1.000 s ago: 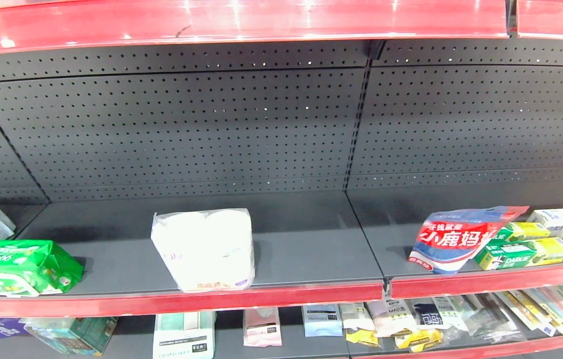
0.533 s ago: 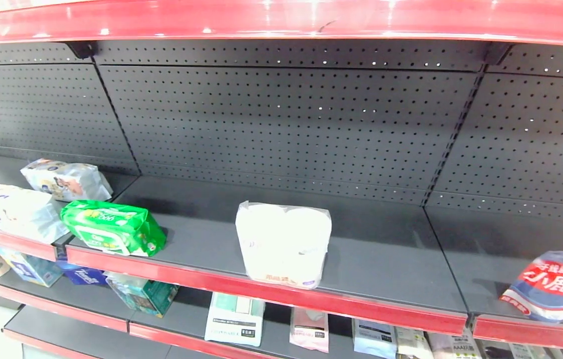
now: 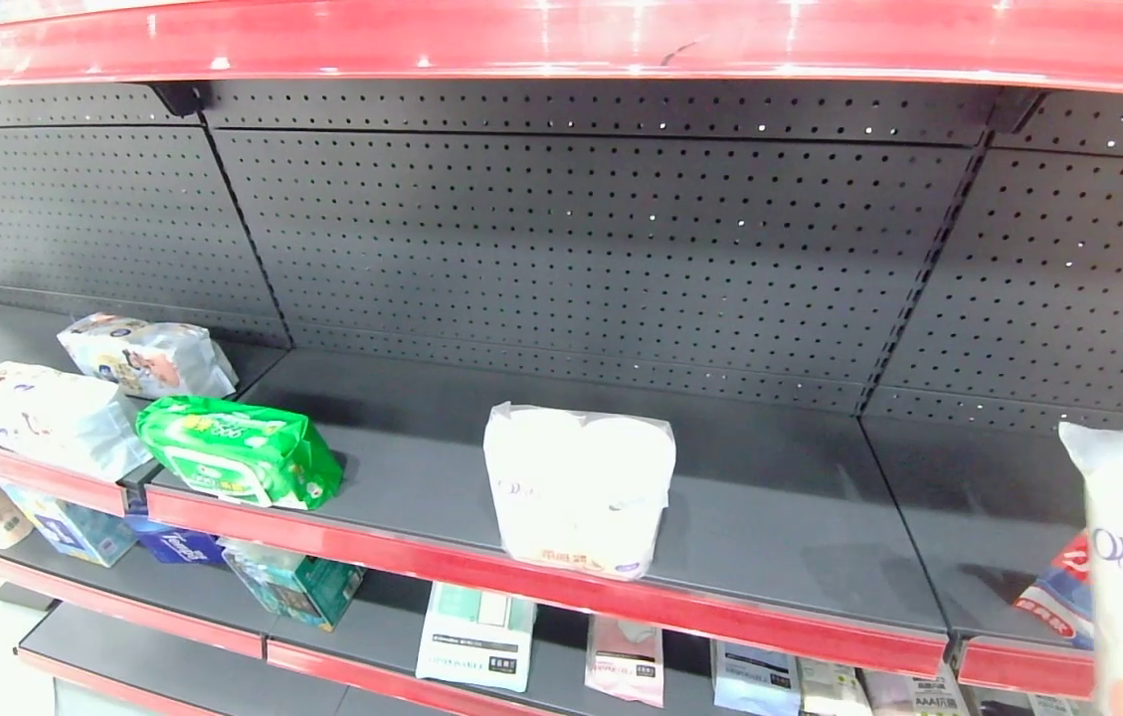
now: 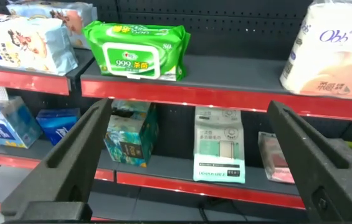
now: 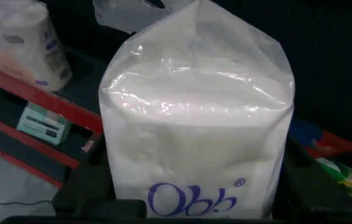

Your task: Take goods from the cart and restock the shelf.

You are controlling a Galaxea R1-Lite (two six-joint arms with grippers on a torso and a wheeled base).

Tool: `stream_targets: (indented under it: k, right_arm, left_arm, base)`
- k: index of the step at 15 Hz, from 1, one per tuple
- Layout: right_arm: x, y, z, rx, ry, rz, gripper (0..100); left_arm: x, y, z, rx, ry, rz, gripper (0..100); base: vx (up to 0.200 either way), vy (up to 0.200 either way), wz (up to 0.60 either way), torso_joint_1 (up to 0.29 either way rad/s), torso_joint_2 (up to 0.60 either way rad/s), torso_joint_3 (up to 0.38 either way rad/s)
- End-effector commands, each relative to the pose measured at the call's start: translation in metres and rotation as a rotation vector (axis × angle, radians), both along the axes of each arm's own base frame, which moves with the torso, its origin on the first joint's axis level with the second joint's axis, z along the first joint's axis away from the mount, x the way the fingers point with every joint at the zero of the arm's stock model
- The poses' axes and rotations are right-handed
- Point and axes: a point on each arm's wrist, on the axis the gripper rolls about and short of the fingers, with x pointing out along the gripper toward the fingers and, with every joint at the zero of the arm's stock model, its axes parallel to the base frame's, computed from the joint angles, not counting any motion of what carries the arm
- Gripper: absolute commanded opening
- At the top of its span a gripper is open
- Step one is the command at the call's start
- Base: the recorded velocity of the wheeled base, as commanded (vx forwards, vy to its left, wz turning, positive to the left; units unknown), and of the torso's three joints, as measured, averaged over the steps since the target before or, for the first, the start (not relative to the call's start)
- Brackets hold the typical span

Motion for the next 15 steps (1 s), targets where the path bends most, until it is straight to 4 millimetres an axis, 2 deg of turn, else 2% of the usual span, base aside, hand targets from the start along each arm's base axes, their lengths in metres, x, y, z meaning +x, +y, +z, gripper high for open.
stream_targets:
  k: [1, 3, 5, 8, 10, 15]
  right_arm:
    - [0.021, 0.008, 0.003, 0.005, 0.057, 0.05, 0]
    - [0.031, 0.013, 0.006, 0.053, 0.076, 0.135, 0]
    - [0.039, 0.016, 0.004, 0.071, 0.121, 0.14, 0]
    - [0.072, 0.027, 0.009, 0.154, 0.131, 0.132, 0]
    - [0.101, 0.036, 0.008, 0.165, 0.131, 0.152, 0]
    - [0.146, 0.052, 0.002, 0.22, 0.14, 0.201, 0]
  left_arm:
    - [0.0, 0.0, 0.0, 0.0, 0.0, 0.001, 100]
    - [0.0, 0.0, 0.0, 0.0, 0.0, 0.001, 100]
    - [0.0, 0.0, 0.0, 0.0, 0.0, 0.001, 100]
    - [0.0, 0.0, 0.0, 0.0, 0.0, 0.001, 100]
    - [0.0, 0.0, 0.0, 0.0, 0.0, 0.001, 100]
    - [0.0, 0.0, 0.0, 0.0, 0.0, 0.001, 100]
  base:
    - [0.0, 0.0, 0.0, 0.0, 0.0, 0.0]
    - [0.0, 0.0, 0.0, 0.0, 0.0, 0.0]
    - [0.0, 0.0, 0.0, 0.0, 0.0, 0.0]
    - [0.0, 0.0, 0.0, 0.0, 0.0, 0.0]
    - [0.0, 0.0, 0.0, 0.0, 0.0, 0.0]
    - [0.0, 0.0, 0.0, 0.0, 0.0, 0.0]
